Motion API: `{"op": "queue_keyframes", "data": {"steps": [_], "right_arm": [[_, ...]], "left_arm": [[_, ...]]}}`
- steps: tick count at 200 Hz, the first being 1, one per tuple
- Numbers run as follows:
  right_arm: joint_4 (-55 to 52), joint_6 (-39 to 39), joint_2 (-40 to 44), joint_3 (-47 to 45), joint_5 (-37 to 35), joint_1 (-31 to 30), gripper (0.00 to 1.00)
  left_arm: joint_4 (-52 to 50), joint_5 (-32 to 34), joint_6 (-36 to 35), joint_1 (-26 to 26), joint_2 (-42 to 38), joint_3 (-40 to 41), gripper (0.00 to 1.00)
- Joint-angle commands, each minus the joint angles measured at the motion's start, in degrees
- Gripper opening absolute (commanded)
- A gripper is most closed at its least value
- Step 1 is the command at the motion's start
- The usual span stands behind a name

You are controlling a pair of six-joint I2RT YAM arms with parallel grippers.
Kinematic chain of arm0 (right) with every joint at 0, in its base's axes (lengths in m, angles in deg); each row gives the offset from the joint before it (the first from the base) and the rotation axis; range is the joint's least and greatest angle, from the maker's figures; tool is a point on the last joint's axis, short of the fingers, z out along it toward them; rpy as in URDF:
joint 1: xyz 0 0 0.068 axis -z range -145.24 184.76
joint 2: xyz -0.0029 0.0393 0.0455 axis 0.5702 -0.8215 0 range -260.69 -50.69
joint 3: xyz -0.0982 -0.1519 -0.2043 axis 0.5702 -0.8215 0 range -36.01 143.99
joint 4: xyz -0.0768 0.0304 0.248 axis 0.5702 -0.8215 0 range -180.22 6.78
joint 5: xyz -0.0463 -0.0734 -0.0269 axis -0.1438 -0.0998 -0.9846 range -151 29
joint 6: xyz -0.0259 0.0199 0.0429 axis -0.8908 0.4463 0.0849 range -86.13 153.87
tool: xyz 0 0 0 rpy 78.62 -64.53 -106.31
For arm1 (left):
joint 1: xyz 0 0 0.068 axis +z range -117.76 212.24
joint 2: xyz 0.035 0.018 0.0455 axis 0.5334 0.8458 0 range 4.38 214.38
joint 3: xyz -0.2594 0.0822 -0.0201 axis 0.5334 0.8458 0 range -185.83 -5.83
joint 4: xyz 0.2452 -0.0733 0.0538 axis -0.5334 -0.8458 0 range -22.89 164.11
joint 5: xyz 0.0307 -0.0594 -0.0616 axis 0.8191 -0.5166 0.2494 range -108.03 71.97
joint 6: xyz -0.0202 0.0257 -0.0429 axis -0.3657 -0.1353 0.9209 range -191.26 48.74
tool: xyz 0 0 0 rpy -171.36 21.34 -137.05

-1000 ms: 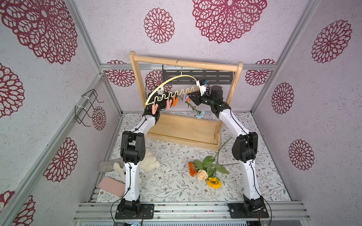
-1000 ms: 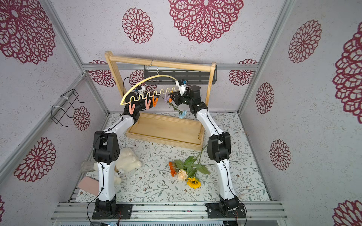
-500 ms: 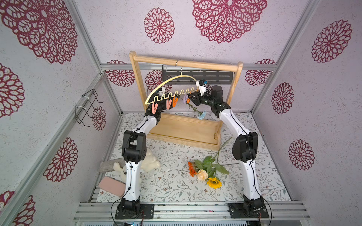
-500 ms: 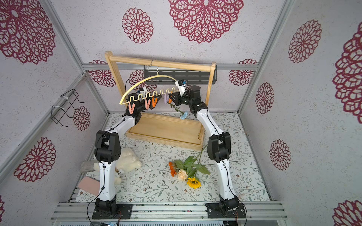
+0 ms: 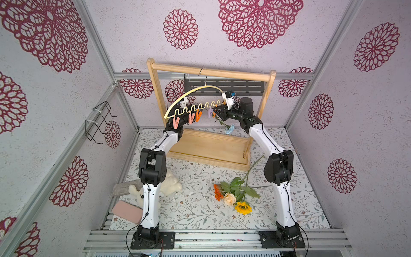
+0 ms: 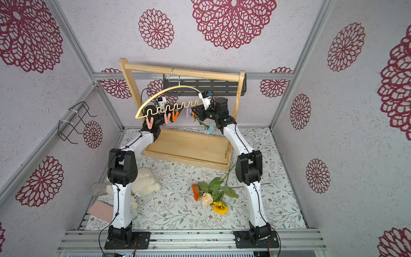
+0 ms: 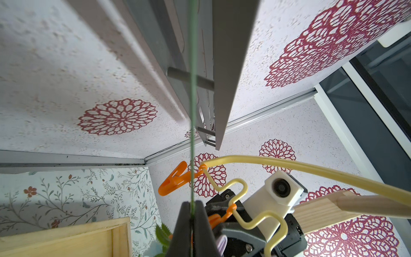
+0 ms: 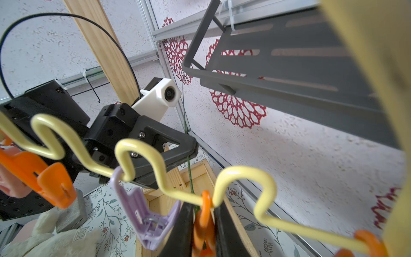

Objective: Dry the flowers on a clothes hanger
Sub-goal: Clamp the flower onto the hanger.

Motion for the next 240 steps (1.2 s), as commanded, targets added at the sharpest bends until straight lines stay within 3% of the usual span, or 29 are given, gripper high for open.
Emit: {"op": "queue_keyframes", "data": {"steps": [1, 114, 158, 215, 240], "right_arm": [[-0.5, -1.2, 5.0, -0.2, -0.2, 2.0, 0.29], [-1.2, -1.6, 6.4, -1.5, -0.6, 2.1, 0.44], [-2.4, -1.6, 7.7, -2.5, -3.2, 2.1, 0.49], [-1.8, -0.5, 10.9, -6.6, -6.2, 2.0, 0.58], [1.7, 0.8, 14.8, -13.6, -8.2, 2.1, 0.58]], "left_arm": [[2.4, 0.1, 0.2, -0.7, 0.8, -0.6, 0.0], [-1.0, -0.1, -3.5, -1.1, 0.2, -1.0, 0.02], [-0.7, -0.2, -3.5, -1.0, -0.1, -0.6, 0.32], [-0.2, -0.3, -3.7, -0.3, -1.4, 1.5, 0.52], [0.0, -0.4, -4.3, 0.2, -2.6, 3.7, 0.57]]}}
